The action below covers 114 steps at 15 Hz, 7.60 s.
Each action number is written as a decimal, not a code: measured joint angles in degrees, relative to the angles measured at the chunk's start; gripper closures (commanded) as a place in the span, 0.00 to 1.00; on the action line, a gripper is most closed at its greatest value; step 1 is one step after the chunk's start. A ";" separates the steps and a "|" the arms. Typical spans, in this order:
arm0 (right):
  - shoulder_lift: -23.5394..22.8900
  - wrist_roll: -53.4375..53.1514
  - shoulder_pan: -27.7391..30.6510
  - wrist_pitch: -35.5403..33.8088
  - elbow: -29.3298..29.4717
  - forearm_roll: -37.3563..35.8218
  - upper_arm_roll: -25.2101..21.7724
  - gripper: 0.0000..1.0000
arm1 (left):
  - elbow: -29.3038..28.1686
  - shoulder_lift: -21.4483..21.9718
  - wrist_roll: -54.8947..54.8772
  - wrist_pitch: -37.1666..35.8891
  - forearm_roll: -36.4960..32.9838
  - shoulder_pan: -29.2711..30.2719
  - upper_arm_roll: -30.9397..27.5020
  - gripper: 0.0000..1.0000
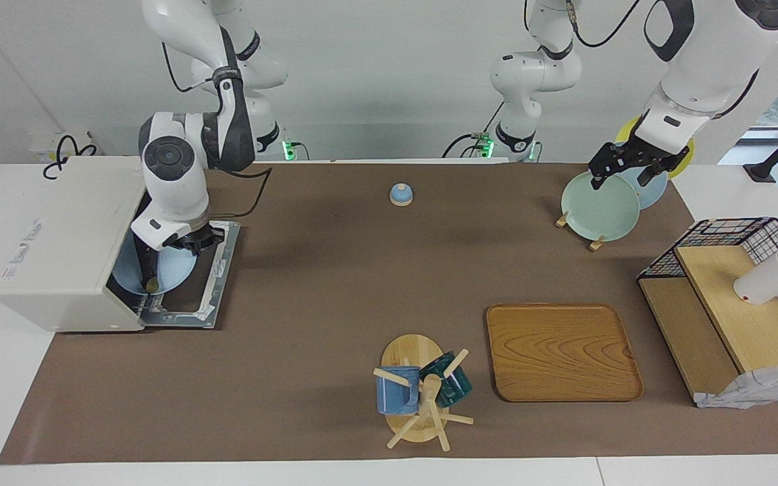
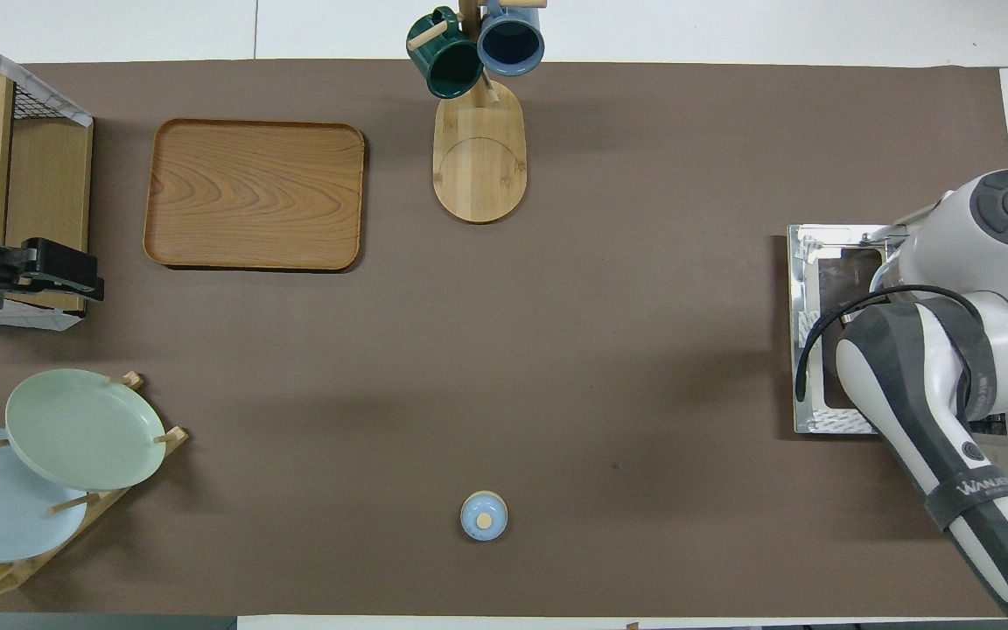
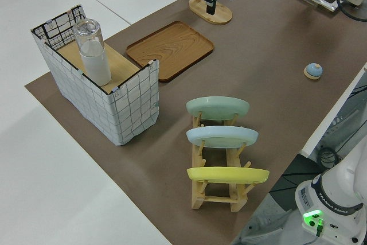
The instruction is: Put eggplant into oven
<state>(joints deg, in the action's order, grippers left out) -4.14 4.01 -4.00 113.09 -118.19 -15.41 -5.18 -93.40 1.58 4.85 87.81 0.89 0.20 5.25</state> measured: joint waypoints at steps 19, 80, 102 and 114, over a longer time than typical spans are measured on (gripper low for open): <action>0.40 -6.39 -4.33 -4.82 4.78 5.49 1.41 1.00 | 0.00 0.00 0.00 0.00 0.00 0.01 0.00 0.00; 2.08 9.03 4.20 -17.92 17.09 6.19 0.85 0.92 | 0.00 0.00 0.00 0.00 0.00 0.01 0.00 0.00; 3.71 1.09 1.48 -33.44 29.26 11.12 0.28 0.00 | 0.00 0.00 0.00 0.00 0.00 0.01 0.00 0.00; 4.14 0.98 1.76 -31.60 29.14 11.12 -0.40 0.00 | 0.00 0.00 0.00 0.00 0.00 0.01 0.00 0.00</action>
<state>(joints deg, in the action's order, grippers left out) 0.00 4.99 -2.24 81.48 -89.05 -4.29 -5.58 -93.40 1.59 4.85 87.81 0.89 0.21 5.25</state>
